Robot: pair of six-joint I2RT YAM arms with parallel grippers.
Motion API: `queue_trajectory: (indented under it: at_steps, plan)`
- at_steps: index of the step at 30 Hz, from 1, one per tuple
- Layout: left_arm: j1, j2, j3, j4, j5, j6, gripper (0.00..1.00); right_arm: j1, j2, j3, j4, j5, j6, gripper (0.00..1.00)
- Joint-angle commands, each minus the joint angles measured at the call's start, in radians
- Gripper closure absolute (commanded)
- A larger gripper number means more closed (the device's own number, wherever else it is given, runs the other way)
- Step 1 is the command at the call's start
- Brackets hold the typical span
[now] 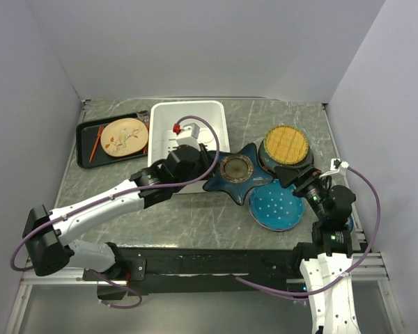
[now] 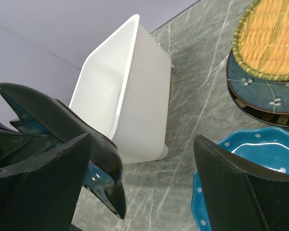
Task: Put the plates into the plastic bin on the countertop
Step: Place the plate in the plastic bin.
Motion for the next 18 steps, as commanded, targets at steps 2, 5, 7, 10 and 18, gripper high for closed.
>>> queue_trajectory:
  at_steps: [2,5,7,10,18]
  plan:
    - [0.040,-0.099,0.067,0.140,-0.009,-0.009,0.99,0.005,-0.015,0.036,0.025,0.004,-0.001,0.06]
    - [0.055,-0.112,0.070,0.131,-0.008,-0.002,0.99,0.005,-0.015,0.033,0.027,0.001,-0.001,0.06]
    - [0.069,-0.119,0.072,0.128,-0.007,-0.001,0.99,0.006,-0.016,0.033,0.027,0.001,-0.003,0.05]
    - [0.087,-0.121,0.078,0.122,-0.001,0.004,0.99,0.005,-0.018,0.029,0.022,0.003,-0.003,0.04]
    - [0.161,-0.118,0.124,0.071,0.011,0.043,0.99,0.006,-0.022,0.010,0.032,0.003,-0.004,0.03]
